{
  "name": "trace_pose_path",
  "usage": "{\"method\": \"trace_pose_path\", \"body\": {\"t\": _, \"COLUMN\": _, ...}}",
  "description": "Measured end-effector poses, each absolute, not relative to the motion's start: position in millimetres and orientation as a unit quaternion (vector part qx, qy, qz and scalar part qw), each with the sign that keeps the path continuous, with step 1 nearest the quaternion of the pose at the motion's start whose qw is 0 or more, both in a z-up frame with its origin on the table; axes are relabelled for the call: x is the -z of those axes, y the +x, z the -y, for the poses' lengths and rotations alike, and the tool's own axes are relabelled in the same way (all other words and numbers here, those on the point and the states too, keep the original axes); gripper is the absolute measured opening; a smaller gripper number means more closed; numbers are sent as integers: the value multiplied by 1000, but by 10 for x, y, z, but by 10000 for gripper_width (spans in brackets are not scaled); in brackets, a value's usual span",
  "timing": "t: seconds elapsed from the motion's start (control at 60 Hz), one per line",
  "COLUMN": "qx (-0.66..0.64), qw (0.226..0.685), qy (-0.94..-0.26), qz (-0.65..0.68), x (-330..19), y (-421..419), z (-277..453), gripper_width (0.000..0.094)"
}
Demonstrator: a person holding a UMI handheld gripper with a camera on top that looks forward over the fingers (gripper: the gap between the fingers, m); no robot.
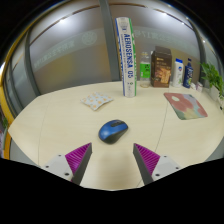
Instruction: Arrange mouse
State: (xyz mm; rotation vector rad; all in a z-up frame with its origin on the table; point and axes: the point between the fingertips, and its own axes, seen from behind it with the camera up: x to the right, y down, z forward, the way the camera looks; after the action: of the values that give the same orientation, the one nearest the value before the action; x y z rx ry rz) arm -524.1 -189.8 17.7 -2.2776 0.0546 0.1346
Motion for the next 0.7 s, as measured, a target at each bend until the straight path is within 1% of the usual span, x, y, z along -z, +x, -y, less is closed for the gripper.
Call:
{"method": "trace_pose_path", "body": {"t": 0.133, "qx": -43, "qw": 413, "qy": -910, "qz": -11, "x": 4, "y": -5388, "z": 1469, "gripper_width": 851}}
{"method": "trace_pose_path", "body": {"t": 0.217, "qx": -39, "qw": 406, "qy": -913, "qz": -15, "x": 55, "y": -5431, "z": 1300, "gripper_width": 858}}
{"method": "trace_pose_path", "body": {"t": 0.367, "qx": -35, "qw": 405, "qy": -914, "qz": -9, "x": 98, "y": -5506, "z": 997, "gripper_width": 826}}
{"method": "trace_pose_path", "body": {"t": 0.417, "qx": -25, "qw": 406, "qy": -914, "qz": 0, "x": 119, "y": -5507, "z": 922, "gripper_width": 776}}
{"method": "trace_pose_path", "body": {"t": 0.467, "qx": -10, "qw": 406, "qy": -914, "qz": 8, "x": 136, "y": -5490, "z": 863, "gripper_width": 706}}
{"method": "trace_pose_path", "body": {"t": 0.533, "qx": 1, "qw": 410, "qy": -912, "qz": 24, "x": 146, "y": -5495, "z": 801, "gripper_width": 590}}
{"method": "trace_pose_path", "body": {"t": 0.55, "qx": -3, "qw": 410, "qy": -912, "qz": 29, "x": 155, "y": -5523, "z": 796, "gripper_width": 534}}
{"method": "trace_pose_path", "body": {"t": 0.7, "qx": -12, "qw": 414, "qy": -908, "qz": 69, "x": 130, "y": -5583, "z": 774, "gripper_width": 411}}
